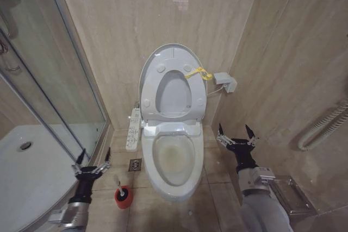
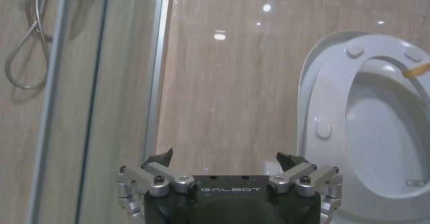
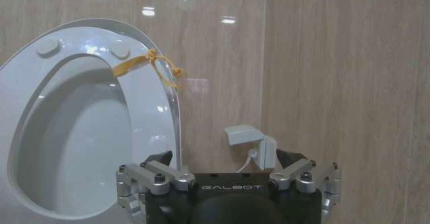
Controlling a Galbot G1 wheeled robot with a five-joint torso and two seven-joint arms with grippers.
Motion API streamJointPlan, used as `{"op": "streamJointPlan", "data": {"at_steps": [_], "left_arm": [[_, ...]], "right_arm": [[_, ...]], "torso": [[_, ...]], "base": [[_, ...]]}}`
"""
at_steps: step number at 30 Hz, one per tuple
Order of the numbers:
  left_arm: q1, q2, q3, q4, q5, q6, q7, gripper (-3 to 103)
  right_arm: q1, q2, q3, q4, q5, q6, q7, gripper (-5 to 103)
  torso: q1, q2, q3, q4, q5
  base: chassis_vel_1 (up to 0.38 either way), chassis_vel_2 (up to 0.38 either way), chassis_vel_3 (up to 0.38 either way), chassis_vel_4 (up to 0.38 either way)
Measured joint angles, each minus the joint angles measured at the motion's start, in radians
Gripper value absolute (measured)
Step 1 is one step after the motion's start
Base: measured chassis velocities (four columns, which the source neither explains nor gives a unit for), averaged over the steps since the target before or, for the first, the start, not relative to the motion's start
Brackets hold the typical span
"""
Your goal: Open the toilet lid, clean the toilet bowl with a toilet brush, close the toilet lid, and flush.
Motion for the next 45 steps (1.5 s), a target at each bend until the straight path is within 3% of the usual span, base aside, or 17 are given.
{"op": "streamJointPlan", "data": {"at_steps": [8,13,23,45], "left_arm": [[0.094,-0.025,-0.034,-0.148,-0.064,0.046,0.002,100],[0.17,-0.025,-0.094,-0.284,-0.077,0.112,0.017,100],[0.234,-0.015,-0.214,-0.385,-0.108,0.168,0.003,100],[0.177,-0.008,-0.191,-0.306,-0.037,0.164,0.008,100]], "right_arm": [[0.0,0.0,0.0,0.0,0.0,0.0,0.0,100],[0.0,0.0,0.0,0.0,0.0,0.0,0.0,100],[0.0,0.0,0.0,0.0,0.0,0.0,0.0,100],[0.0,0.0,0.0,0.0,0.0,0.0,0.0,100]], "torso": [[0.0,0.0,0.0,-0.0004,-0.0002],[0.0,0.0,0.0,0.0,0.0002],[0.0,0.0,0.0,0.0,0.0001],[0.0,0.0,0.0,0.0,0.0001]], "base": [[0.0,0.0,0.0,0.0],[0.0,0.0,0.0,0.0],[0.0,0.0,0.0,0.0],[0.0,0.0,0.0,0.0]]}}
